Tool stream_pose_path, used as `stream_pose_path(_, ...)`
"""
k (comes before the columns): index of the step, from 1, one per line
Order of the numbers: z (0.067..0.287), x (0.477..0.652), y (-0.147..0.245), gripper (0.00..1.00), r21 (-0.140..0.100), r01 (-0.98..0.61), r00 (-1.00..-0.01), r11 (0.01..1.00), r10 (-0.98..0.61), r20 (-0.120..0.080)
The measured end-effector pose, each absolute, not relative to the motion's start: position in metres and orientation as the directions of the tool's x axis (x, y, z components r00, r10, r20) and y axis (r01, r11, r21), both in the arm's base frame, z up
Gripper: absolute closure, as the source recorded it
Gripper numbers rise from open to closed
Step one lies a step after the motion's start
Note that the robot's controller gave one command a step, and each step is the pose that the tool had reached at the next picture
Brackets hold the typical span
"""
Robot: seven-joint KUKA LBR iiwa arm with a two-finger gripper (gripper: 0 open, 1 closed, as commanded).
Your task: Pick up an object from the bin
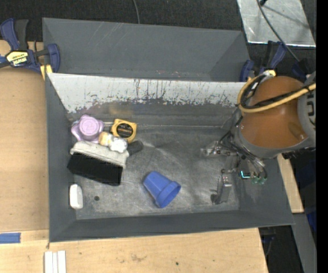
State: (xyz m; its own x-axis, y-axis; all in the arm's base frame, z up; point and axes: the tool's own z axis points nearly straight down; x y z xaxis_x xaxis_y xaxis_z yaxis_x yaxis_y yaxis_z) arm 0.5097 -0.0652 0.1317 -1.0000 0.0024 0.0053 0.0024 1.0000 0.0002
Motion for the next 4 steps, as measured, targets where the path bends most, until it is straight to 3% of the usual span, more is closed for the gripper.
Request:
stream_pose_path(1, 0.136, 0.512, -0.065, 0.00, -0.001, 0.000, -1.000, 1.000, 0.000, -0.003)
stream_pose_path(2, 0.131, 0.527, -0.026, 0.00, -0.003, -0.011, -1.000, 1.000, -0.011, -0.004)
stream_pose_path(3, 0.150, 0.546, 0.004, 0.00, 0.004, -0.057, -0.998, 0.998, -0.057, -0.001)
stream_pose_path(4, 0.130, 0.536, 0.009, 0.00, 0.001, 0.117, -0.993, 0.993, 0.117, -0.006)
